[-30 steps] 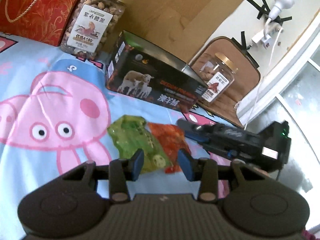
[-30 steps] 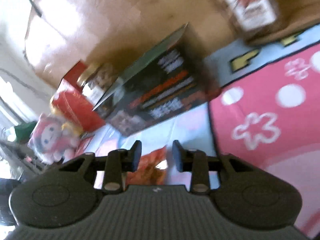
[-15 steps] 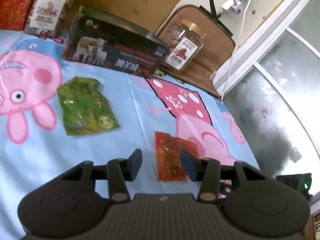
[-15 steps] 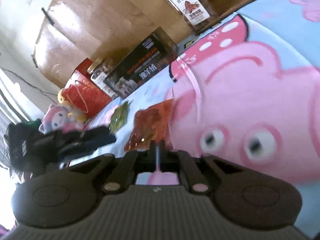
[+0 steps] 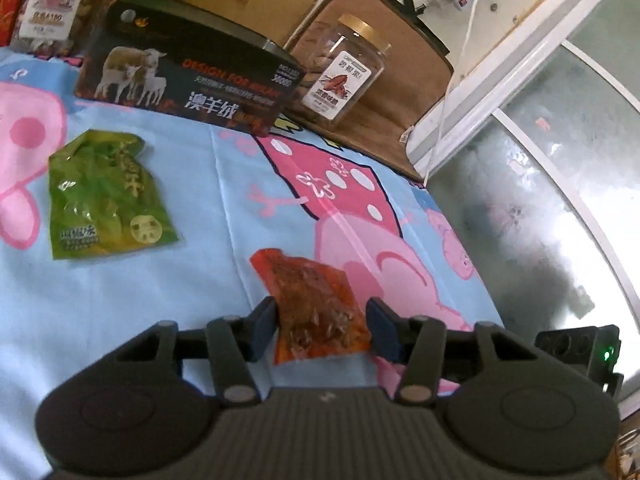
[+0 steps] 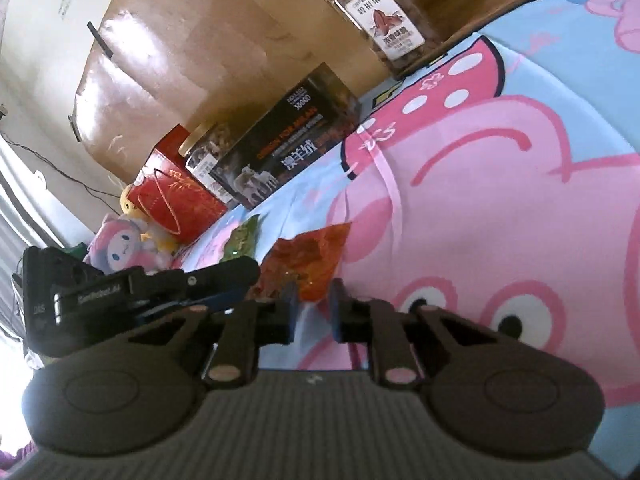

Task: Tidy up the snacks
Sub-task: 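Reach the left gripper to the orange snack bag and grasp it, then lower the orange bag into the tin box and open the left gripper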

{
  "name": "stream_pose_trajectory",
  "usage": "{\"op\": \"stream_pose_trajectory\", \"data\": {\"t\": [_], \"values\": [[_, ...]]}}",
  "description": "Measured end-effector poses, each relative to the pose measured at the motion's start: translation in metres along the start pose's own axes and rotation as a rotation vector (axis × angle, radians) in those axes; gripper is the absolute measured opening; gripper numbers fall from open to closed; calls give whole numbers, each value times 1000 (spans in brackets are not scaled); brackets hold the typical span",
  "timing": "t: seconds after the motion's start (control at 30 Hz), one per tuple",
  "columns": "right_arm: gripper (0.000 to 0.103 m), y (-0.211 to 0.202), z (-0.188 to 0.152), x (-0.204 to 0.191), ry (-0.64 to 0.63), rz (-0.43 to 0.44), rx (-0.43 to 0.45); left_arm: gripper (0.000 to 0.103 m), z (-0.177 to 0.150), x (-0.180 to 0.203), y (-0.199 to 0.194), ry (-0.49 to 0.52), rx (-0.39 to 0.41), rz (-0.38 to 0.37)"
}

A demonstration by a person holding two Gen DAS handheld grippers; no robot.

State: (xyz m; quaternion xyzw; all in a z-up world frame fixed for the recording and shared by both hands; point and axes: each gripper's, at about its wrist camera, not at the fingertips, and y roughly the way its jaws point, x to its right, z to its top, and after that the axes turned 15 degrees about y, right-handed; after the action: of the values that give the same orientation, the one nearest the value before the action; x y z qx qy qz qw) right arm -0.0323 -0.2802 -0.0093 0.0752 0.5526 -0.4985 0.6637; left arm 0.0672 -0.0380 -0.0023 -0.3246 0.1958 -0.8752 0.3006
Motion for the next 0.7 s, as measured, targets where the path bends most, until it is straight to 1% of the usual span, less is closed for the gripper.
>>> {"op": "stream_pose_trajectory", "data": {"t": [0.1, 0.2, 0.23, 0.27, 0.37, 0.43, 0.5, 0.57, 0.63, 0.7], "values": [[16, -2, -1, 0, -11, 1, 6, 44, 1, -2, -6, -26, 18, -15], [12, -2, 3, -5, -14, 13, 21, 42, 10, 3, -16, 3, 57, 3], [8, -2, 6, -8, -18, 14, 29, 42, 16, 4, -20, 14, 75, 3], [8, -1, 8, -12, -23, 23, 36, 42, 22, 4, -24, 21, 92, 1], [8, 9, 24, -28, -54, 52, 54, 42, 51, 0, -35, 49, 151, 16], [8, 23, 40, -42, -80, 84, 59, 42, 76, -6, -38, 72, 188, 57], [8, 38, 59, -60, -126, 114, 98, 42, 101, -15, -38, 101, 220, 99], [8, 57, 80, -77, -166, 145, 137, 42, 129, -32, -32, 82, 241, 132], [8, 77, 100, -88, -199, 148, 169, 42, 152, -52, -21, 59, 246, 156], [8, 100, 117, -95, -232, 138, 190, 42, 168, -72, -4, 35, 230, 185]]}}
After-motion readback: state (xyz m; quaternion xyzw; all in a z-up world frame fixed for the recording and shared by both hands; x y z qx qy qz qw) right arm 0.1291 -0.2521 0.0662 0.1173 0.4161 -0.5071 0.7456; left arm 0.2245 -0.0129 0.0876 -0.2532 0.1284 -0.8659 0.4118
